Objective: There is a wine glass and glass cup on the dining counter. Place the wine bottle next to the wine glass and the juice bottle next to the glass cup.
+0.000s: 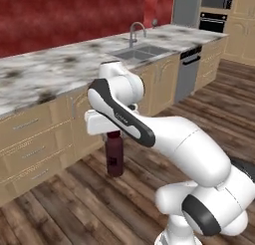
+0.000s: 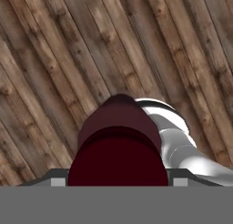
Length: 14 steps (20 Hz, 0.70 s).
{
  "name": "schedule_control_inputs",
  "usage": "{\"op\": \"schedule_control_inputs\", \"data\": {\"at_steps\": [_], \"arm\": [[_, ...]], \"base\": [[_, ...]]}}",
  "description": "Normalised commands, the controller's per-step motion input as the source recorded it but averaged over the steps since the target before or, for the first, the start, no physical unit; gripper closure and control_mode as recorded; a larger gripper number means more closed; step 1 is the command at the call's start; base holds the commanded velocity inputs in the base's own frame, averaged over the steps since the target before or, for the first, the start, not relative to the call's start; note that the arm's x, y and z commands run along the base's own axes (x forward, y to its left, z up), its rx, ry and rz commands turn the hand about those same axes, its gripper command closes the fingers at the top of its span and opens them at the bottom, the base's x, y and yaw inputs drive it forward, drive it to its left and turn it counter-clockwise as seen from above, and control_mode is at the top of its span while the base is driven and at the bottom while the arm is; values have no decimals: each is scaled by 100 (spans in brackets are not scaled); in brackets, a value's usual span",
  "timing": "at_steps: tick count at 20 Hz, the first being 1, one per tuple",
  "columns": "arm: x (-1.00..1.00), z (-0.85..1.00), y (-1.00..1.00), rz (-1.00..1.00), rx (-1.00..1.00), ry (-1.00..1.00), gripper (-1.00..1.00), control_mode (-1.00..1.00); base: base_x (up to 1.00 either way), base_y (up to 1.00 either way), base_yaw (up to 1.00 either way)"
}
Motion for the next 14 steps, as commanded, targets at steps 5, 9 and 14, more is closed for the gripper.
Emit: {"op": "schedule_control_inputs", "data": {"at_steps": [5, 9, 14], "arm": [[0, 0, 0, 0, 0, 0, 100, 100], [0, 0, 0, 0, 0, 0, 100, 100], [0, 0, 0, 0, 0, 0, 100, 100]], "base": [[48, -12, 35], [49, 17, 20], [55, 39, 10]]}}
